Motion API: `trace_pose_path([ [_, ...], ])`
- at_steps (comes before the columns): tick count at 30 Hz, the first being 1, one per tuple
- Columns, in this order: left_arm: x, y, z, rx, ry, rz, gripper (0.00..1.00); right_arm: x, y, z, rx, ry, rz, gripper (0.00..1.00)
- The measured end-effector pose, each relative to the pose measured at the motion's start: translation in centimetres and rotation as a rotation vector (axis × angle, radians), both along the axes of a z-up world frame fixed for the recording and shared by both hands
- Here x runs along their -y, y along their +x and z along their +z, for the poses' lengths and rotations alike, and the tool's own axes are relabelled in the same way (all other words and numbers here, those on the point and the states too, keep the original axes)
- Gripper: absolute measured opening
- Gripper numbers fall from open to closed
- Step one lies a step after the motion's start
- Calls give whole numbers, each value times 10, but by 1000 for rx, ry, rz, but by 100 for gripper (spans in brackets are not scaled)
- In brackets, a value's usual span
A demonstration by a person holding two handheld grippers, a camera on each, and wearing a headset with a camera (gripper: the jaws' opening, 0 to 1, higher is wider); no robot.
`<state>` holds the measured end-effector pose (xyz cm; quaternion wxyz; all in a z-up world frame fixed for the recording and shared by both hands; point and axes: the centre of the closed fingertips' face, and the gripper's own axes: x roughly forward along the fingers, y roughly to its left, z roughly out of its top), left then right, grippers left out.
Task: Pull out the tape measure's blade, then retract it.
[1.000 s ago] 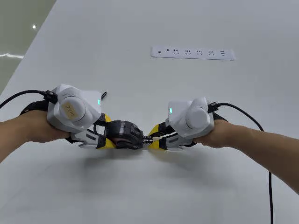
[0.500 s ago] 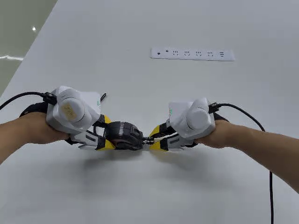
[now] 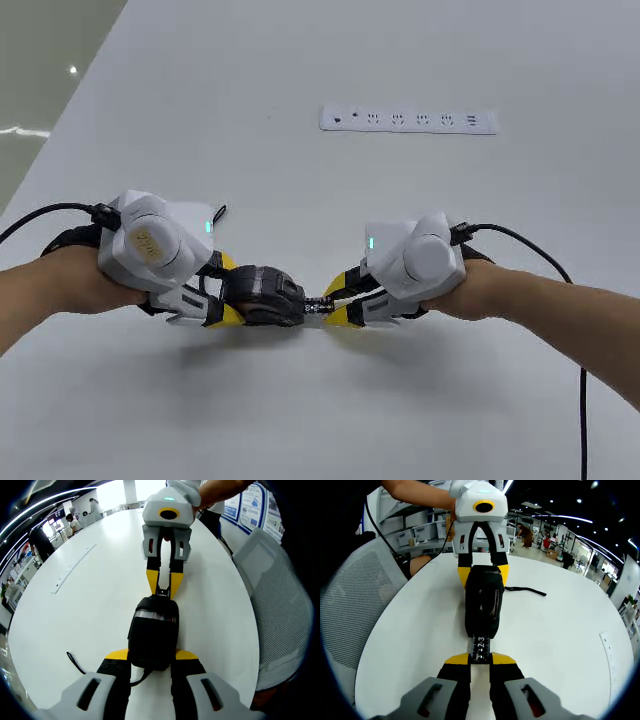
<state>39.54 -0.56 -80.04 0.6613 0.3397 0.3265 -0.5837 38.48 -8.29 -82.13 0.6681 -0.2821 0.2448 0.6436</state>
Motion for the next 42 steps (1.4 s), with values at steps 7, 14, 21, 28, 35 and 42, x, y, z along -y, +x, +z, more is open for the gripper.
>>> trace_pose_path([
  [7,0,0,0,2,-1,4,25,3,0,0,5,-5,4,13],
  [14,1,-1,0,0,-4,9,25,5,0,0,11,-9,6,13],
  [21,1,-1,0,-1,-4,10,25,8,0,1,10,-10,5,13],
  [28,1,-1,0,-2,-4,10,25,12,0,1,14,-15,8,13],
  [35,0,-1,0,-4,-6,12,25,15,0,1,12,-16,7,13],
  [42,0,-1,0,-8,-6,15,25,18,-1,1,15,-18,8,13],
])
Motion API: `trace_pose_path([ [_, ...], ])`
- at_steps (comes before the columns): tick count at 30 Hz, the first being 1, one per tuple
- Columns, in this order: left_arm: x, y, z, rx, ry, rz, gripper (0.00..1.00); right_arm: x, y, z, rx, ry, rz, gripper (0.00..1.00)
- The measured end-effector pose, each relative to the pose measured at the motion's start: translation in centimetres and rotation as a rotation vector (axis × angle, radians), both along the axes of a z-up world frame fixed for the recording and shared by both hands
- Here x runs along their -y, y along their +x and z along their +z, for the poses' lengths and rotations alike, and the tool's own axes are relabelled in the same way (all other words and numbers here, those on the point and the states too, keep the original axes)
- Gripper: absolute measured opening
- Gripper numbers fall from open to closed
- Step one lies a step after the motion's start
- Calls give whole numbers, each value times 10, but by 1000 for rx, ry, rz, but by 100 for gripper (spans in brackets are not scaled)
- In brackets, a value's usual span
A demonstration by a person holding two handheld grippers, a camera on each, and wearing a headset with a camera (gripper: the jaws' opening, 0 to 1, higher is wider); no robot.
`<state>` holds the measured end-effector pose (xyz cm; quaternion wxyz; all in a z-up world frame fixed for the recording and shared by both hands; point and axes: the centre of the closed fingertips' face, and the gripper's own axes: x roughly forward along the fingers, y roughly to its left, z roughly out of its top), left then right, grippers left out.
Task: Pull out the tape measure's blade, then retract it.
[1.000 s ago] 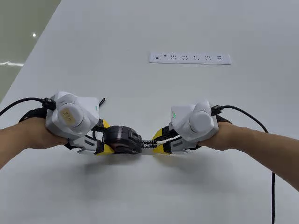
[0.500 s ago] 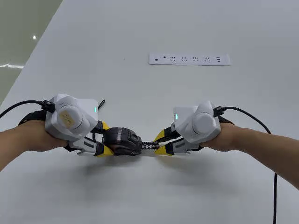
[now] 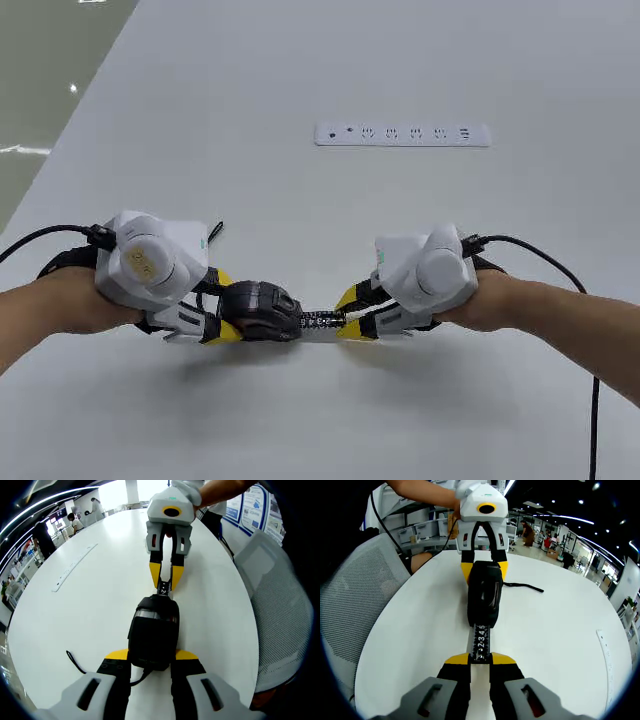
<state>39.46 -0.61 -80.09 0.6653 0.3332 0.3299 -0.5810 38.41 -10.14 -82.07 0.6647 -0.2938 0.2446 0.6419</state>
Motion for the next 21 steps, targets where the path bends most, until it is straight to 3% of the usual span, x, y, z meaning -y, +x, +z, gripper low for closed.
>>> trace_pose_path([
  [21,1,1,0,-3,7,1,25,12,0,1,14,-5,5,13],
])
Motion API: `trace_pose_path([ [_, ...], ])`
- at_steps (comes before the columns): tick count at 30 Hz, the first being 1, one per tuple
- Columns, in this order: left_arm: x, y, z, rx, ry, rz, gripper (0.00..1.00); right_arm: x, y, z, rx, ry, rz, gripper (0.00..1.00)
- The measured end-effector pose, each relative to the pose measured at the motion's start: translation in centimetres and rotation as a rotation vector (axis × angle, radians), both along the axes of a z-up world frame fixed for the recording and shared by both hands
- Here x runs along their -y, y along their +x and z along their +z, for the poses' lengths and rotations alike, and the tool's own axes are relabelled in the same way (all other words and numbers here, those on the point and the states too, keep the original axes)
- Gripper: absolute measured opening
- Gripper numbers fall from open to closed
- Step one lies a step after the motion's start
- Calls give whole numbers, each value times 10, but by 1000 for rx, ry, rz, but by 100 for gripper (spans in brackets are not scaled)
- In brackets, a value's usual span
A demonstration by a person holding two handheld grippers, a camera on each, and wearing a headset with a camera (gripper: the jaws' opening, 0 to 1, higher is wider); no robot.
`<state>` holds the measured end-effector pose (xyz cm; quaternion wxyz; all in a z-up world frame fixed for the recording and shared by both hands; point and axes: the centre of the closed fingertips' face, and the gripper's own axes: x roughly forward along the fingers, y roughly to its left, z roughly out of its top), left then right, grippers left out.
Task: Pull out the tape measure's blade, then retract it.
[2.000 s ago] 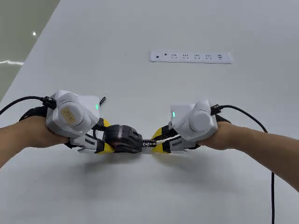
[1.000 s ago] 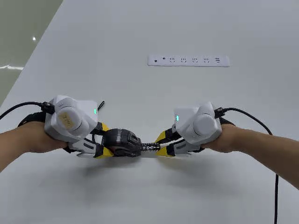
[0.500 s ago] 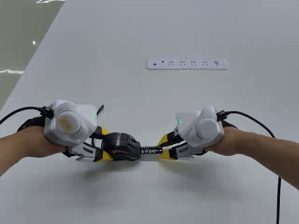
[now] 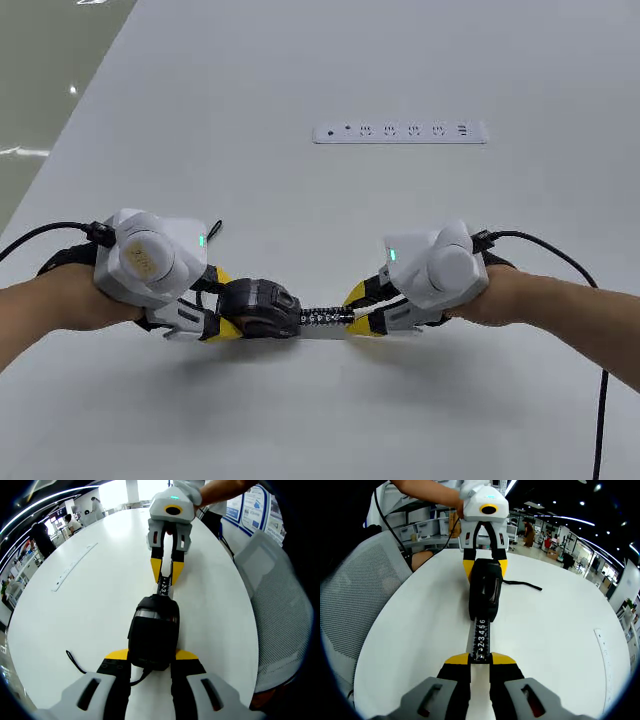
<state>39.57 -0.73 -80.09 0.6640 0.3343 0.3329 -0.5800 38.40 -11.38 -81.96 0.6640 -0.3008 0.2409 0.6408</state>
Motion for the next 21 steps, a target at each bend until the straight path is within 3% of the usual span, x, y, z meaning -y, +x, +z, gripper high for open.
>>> trace_pose_path([
  [21,0,-1,0,1,0,2,25,8,-2,2,14,-4,9,13],
])
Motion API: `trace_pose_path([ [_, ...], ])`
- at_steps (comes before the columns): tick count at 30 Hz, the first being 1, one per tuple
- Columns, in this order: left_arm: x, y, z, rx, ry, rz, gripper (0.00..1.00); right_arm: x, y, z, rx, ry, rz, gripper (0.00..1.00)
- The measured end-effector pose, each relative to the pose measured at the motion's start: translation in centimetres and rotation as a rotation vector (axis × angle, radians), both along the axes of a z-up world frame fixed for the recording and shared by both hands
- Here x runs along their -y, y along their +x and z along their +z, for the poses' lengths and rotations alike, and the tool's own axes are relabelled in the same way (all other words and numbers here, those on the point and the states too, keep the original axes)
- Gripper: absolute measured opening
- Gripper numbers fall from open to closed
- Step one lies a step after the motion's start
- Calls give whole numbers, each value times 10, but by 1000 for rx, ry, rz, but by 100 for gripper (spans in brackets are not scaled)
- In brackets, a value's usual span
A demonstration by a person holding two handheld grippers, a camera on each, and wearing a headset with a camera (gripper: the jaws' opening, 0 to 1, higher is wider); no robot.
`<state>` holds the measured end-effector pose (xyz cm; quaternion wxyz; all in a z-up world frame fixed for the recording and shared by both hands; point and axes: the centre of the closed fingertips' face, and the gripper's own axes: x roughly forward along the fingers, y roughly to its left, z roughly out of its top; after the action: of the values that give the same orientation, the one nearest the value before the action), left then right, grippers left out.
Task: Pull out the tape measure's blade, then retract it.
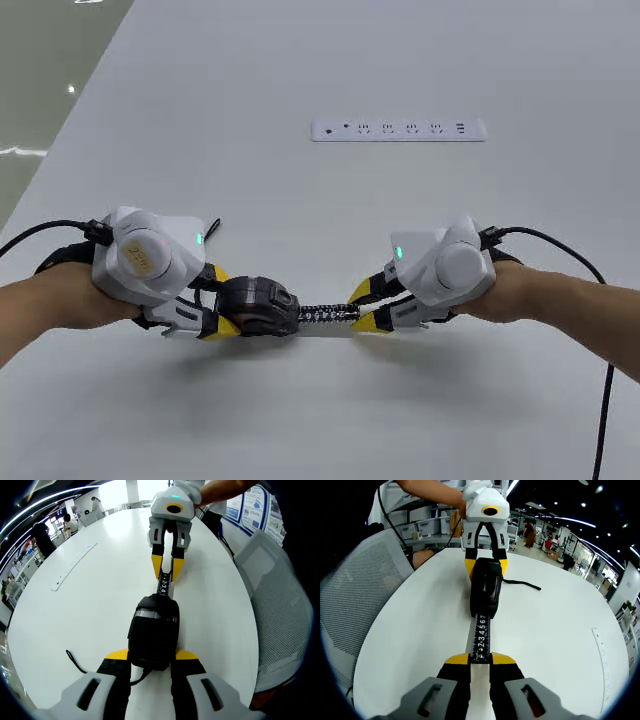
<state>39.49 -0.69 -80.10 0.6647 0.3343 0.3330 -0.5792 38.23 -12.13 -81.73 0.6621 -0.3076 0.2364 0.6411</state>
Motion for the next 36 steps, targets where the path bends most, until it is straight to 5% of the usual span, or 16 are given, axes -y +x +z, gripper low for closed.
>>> trace_pose_path([
  [36,0,1,-1,0,-4,4,25,12,2,-1,6,-16,7,13],
])
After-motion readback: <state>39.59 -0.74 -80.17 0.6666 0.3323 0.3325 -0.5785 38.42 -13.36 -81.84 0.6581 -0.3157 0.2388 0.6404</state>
